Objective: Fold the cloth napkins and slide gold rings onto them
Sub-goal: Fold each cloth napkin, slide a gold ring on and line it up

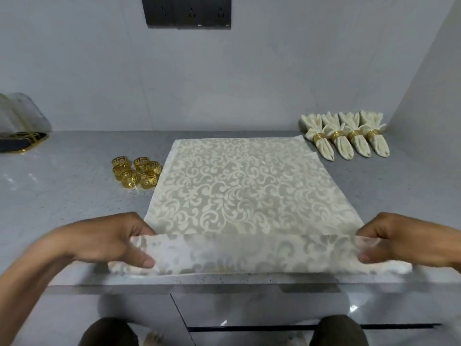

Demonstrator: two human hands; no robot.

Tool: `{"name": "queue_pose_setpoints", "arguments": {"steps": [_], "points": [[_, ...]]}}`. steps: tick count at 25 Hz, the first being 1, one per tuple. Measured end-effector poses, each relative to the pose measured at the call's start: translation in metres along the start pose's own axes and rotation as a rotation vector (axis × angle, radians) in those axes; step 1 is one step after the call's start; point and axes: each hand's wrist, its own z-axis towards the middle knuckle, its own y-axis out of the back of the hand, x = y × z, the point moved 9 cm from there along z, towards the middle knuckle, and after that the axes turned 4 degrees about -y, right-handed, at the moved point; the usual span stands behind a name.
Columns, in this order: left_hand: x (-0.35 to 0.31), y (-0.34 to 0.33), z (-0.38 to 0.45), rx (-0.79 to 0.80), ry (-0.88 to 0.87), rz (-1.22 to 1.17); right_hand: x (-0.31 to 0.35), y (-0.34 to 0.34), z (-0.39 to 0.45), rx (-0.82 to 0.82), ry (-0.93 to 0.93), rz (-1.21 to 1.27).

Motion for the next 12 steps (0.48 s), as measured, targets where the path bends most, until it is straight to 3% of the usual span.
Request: {"name": "queue_pose_setpoints", "arguments": {"steps": [2, 4, 7, 12], "points": [[0.008, -0.015, -0.019, 0.152, 0.04, -0.084, -0.01, -0.006, -0.018, 0.113, -0.032, 0.087], [0.017, -0.011, -0.019, 0.119, 0.073, -0.143, -0.019, -0.006, -0.021, 0.163, -0.073, 0.187], [0.023, 0.017, 0.001, -0.183, 0.125, -0.258, -0.024, 0.012, -0.003, 0.095, -0.104, 0.286], [0.051, 0.067, 0.04, -0.629, 0.23, -0.51, -0.058, 0.061, 0.053, -0.332, -0.248, 0.544]]}}
